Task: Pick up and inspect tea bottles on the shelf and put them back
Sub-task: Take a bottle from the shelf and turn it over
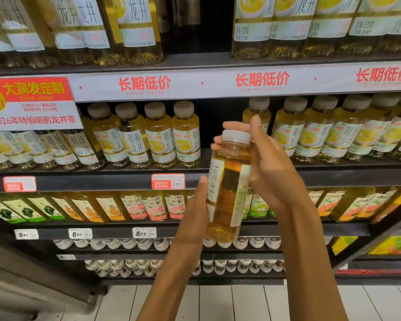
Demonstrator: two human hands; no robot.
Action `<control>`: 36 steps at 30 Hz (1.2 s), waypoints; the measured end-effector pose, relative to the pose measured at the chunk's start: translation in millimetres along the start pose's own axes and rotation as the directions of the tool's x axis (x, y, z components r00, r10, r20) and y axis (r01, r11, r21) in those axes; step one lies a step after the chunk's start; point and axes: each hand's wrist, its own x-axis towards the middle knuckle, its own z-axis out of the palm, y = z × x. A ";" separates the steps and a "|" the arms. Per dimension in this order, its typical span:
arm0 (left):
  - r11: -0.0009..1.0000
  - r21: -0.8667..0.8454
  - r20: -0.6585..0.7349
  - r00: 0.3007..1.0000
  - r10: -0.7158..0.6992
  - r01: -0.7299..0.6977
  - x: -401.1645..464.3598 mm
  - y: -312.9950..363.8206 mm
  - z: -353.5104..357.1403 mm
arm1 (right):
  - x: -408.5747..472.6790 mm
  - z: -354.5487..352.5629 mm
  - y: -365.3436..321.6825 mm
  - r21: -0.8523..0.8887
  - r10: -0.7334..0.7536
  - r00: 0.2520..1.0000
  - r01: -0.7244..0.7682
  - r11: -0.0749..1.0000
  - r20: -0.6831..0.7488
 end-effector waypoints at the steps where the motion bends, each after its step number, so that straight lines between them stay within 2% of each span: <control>1: 0.999 -0.041 0.036 0.999 -0.034 0.035 0.4 -1.5 -2.3 | 0.4 -0.6 -0.5 0.046 0.019 1.000 -0.020 0.999 0.018; 4: 0.975 -0.162 0.183 0.975 -0.123 0.153 -1.8 -2.3 -4.8 | 1.8 0.3 2.3 0.150 0.036 0.998 -0.044 0.988 0.056; 7: 0.963 -0.175 0.239 0.958 -0.161 0.205 -1.1 -2.2 -4.5 | 0.8 2.6 4.2 0.163 0.009 0.998 -0.019 0.986 0.062; 10: 0.989 -0.064 0.126 0.984 -0.127 0.136 0.2 -0.8 -5.2 | -1.1 2.4 2.9 0.105 -0.046 0.999 0.043 0.994 0.021; 13: 0.997 0.035 0.038 0.997 -0.064 0.062 -1.6 3.5 -5.2 | -1.6 2.8 1.6 -0.069 -0.111 0.992 0.107 0.992 -0.058; 16: 0.999 0.038 -0.011 1.000 -0.027 0.028 -2.9 4.8 -4.5 | -1.7 1.8 3.4 -0.135 -0.104 0.991 0.092 0.987 -0.087; 18: 1.000 -0.014 -0.026 1.000 -0.014 0.014 -1.6 4.2 -4.4 | -1.0 0.3 3.5 -0.075 -0.051 0.998 0.048 0.996 -0.040; 20: 0.988 -0.140 0.023 0.998 -0.058 0.061 -0.5 3.9 -5.9 | 0.8 -0.7 4.1 0.012 -0.004 1.000 0.003 1.000 0.006; 22: 0.961 -0.237 0.133 0.985 -0.114 0.144 -2.0 2.5 -6.6 | 2.9 -0.4 7.3 0.084 0.017 0.999 -0.020 0.996 0.030; 25: 0.932 -0.259 0.289 0.941 -0.174 0.252 -3.7 -1.1 -7.2 | 5.2 2.1 13.1 0.201 0.035 0.998 -0.045 0.978 0.055; 27: 0.928 -0.245 0.320 0.927 -0.197 0.282 -2.6 -2.8 -7.9 | 4.7 1.4 14.3 0.200 0.012 0.999 -0.021 0.980 0.047; 30: 0.949 -0.199 0.235 0.953 -0.194 0.242 0.2 -2.5 -9.5 | 1.8 -1.5 13.7 0.173 -0.022 1.000 0.019 0.985 0.019; 33: 0.991 0.009 0.069 0.988 -0.137 0.136 1.8 -0.1 -9.7 | 1.4 -2.2 11.5 0.098 -0.044 0.998 0.049 0.994 -0.051; 36: 0.996 0.041 0.054 0.995 -0.087 0.085 2.9 1.8 -9.2 | 2.3 -3.2 11.4 0.093 -0.035 0.996 0.043 0.995 -0.085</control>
